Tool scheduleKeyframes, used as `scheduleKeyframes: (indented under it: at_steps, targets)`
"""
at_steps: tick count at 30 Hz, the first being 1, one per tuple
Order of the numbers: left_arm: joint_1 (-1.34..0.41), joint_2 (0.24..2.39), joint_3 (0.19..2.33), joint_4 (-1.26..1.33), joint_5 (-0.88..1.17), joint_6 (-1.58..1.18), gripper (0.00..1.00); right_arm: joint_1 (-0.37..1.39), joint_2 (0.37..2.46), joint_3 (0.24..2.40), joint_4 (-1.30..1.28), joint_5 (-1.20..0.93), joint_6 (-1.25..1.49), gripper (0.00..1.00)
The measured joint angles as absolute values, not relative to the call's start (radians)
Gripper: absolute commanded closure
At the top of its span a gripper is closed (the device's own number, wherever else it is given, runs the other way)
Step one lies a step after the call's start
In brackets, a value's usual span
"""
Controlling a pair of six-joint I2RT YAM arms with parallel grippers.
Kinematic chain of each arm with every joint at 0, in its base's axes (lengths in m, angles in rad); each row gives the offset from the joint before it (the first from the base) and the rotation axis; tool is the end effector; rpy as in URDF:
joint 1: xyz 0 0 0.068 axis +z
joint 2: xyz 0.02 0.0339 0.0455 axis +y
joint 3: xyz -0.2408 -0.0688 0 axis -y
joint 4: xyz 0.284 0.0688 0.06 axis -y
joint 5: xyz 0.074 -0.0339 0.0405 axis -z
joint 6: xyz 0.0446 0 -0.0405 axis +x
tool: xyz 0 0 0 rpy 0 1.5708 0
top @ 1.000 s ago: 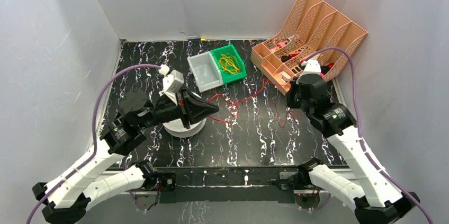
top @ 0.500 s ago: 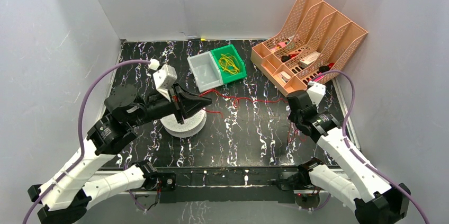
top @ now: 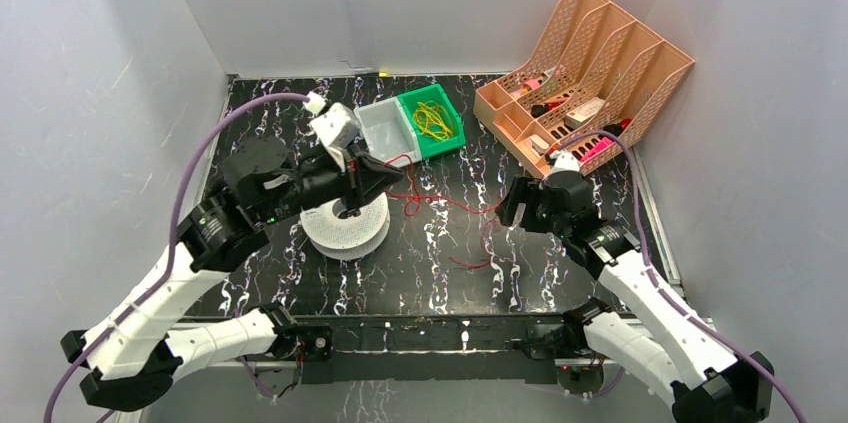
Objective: Wrap the cables
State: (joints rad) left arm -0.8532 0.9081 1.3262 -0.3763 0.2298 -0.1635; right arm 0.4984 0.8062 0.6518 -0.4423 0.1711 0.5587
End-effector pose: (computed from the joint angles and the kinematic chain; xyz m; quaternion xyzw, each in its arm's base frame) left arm 0.1399 -0.1757 0.4784 0.3103 0.6192 -0.4183 0.5877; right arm 0.2151 0.1084 0.2366 0.0665 0.8789 0.1699 0.4408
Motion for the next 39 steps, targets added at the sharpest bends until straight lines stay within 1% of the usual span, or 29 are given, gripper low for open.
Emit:
scheduleKeyframes:
  at_steps: [3,9,16,23,26,29,34,39]
  targets:
    - [-0.853,0.946,1.326,-0.406,0.218,-0.152,1.0,0.498,0.793,0.659,-0.418,0.067,0.492,0.09]
    - [-0.853,0.978,1.326,-0.442,0.223,-0.128,1.0,0.498,0.742,0.709,-0.388,-0.124,0.374,0.09]
    - [-0.853,1.014,1.331,-0.473,0.289,-0.106,1.0,0.498,0.705,0.807,-0.307,-0.374,0.304,0.1]
    - [-0.853,1.033,1.341,-0.496,0.39,-0.085,1.0,0.498,0.75,0.843,-0.202,-0.641,0.269,0.12]
    - [-0.853,1.035,1.357,-0.5,0.437,-0.078,1.0,0.498,0.796,0.843,-0.145,-0.783,0.258,0.15]
    - [-0.853,1.036,1.371,-0.503,0.475,-0.072,1.0,0.499,0.848,0.843,-0.096,-0.893,0.258,0.16]
    - [-0.853,1.037,1.397,-0.509,0.526,-0.07,1.0,0.558,0.908,0.842,-0.005,-0.972,0.262,0.13]
    - [-0.853,1.039,1.436,-0.511,0.559,-0.072,1.0,0.666,0.969,0.842,0.068,-0.981,0.233,0.07]
